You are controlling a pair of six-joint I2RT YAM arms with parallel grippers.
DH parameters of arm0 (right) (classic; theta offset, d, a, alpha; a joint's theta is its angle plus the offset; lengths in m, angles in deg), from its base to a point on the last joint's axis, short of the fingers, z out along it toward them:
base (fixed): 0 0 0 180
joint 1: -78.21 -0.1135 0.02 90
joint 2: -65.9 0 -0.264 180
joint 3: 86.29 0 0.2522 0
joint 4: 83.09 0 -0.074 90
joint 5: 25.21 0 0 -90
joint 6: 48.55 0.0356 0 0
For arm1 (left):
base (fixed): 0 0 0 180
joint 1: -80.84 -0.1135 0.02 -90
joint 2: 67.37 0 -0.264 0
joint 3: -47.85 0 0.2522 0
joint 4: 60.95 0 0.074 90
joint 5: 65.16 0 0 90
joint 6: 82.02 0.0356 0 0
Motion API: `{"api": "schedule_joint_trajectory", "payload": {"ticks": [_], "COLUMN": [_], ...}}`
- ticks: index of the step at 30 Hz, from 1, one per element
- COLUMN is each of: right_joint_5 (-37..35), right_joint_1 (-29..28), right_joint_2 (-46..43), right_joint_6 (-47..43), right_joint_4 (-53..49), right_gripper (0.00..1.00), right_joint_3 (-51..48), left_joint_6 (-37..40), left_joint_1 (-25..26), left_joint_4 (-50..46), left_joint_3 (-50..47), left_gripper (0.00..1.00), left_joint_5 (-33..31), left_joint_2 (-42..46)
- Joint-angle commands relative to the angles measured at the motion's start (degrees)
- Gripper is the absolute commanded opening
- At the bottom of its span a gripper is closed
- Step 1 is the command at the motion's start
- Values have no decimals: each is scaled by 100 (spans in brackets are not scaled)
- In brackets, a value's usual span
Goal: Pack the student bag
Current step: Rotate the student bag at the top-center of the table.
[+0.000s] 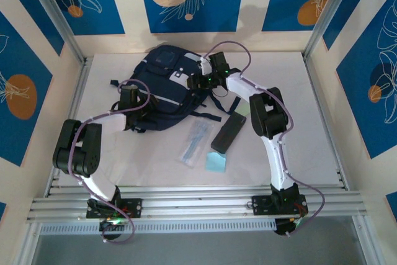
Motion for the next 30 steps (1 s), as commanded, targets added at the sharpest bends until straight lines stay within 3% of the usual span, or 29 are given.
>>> {"api": "schedule_joint_trajectory", "payload": {"ticks": [1,4,11,16,24,30], "right_joint_5": [-164,68,-187,80,232,-377], "right_joint_1": [-36,-154,-673,-765,-488,-41], "right_joint_2": [549,565,-523,-884,-1603,-2124], "right_joint_6": [-50,-68,34,291,426,488], "right_joint_4": [-873,-1088,-610,-407,-170,-43], "right_gripper": [66,67,67,66,65,65], "right_joint_3": [621,603,-1016,-1388,-1814,-2283], "left_joint_6": [37,37,91,290,990,1171], "left_joint_1": [-74,-72,-116,-306,-531,-497], "left_joint_4": [-645,-654,-638,-828,-1793,-2443], "left_joint_3": [-99,-38,250,648,1283,1340], "left_gripper": [61,61,62,62,67,72], "left_joint_5": [116,127,69,3,-368,-252], "left_joint_2": [-105,-118,-334,-587,-441,204]}}
